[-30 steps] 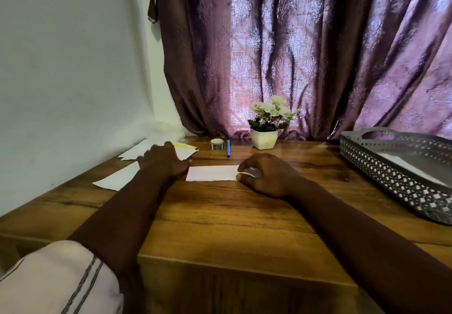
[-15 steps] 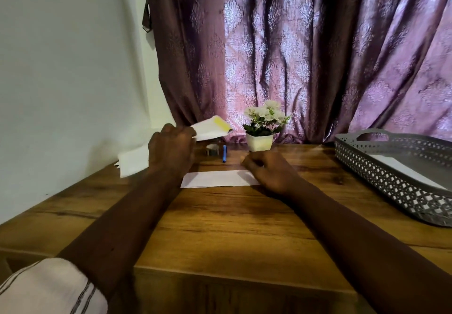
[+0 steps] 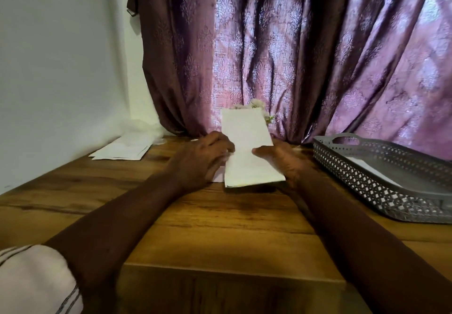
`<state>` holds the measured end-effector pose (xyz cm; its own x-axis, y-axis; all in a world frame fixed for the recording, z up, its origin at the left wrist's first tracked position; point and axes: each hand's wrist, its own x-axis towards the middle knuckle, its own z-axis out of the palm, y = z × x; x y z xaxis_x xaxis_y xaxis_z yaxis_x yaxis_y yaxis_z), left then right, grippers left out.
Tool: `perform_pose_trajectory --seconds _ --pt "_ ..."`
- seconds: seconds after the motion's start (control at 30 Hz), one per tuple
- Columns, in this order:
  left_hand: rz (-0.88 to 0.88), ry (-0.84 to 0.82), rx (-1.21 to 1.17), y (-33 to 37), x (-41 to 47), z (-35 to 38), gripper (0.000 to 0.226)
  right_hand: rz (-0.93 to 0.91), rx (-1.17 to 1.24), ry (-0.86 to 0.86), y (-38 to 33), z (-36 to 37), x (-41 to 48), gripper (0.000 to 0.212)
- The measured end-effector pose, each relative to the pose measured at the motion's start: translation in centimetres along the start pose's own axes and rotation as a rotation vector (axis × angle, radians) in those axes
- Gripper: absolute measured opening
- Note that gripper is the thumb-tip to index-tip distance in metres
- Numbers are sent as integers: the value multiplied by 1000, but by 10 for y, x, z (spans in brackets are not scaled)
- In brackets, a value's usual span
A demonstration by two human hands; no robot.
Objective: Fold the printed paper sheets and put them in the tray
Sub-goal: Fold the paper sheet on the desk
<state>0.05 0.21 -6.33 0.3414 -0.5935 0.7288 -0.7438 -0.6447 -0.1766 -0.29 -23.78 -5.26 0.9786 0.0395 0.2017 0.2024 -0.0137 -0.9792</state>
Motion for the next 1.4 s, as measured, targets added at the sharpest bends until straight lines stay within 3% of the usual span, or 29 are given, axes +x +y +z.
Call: perform_pose_trajectory --seconds 0.1,0.2,0.3,0.4,0.47,0.53,0.73,0.9,1.03,1.1,1.2,1.3,1.4 --pt "-188 -160 -9 -1 -2 8 44 -228 -137 301 6 -6 -7 84" --pt "-313 -379 20 -7 -3 11 50 -361 -249 370 9 -11 -15 98" --pt "-410 -469 17 -9 -2 14 60 -346 -442 553 6 -10 -22 79" --pt "-467 -456 -3 -12 1 15 64 -78 -735 697 4 -11 -30 55" --pt "-510 -465 -24 -12 2 14 70 166 -1051 594 5 -12 -34 55" --pt "-578 -495 -10 -13 2 12 78 296 -1295 488 2 -8 -39 64" --pt "-690 -570 37 -25 5 8 88 299 -1574 342 -10 3 -39 102" --pt "-749 -543 -25 -34 3 5 77 117 -1740 299 -8 12 -38 97" --pt "-808 -553 -45 -37 -3 0 77 2 -1503 217 1 18 -34 71" --pt "-817 -560 -48 -37 -4 -1 72 41 -1263 111 4 20 -32 72" --pt "-828 -555 -101 -36 -6 -4 68 45 -1203 -22 2 20 -33 81" --pt "-861 -411 -193 -36 -9 -10 74 32 -1191 -40 2 20 -32 84" --pt "-821 -190 -204 -35 -12 -14 68 -22 -1197 -9 4 23 -30 74"
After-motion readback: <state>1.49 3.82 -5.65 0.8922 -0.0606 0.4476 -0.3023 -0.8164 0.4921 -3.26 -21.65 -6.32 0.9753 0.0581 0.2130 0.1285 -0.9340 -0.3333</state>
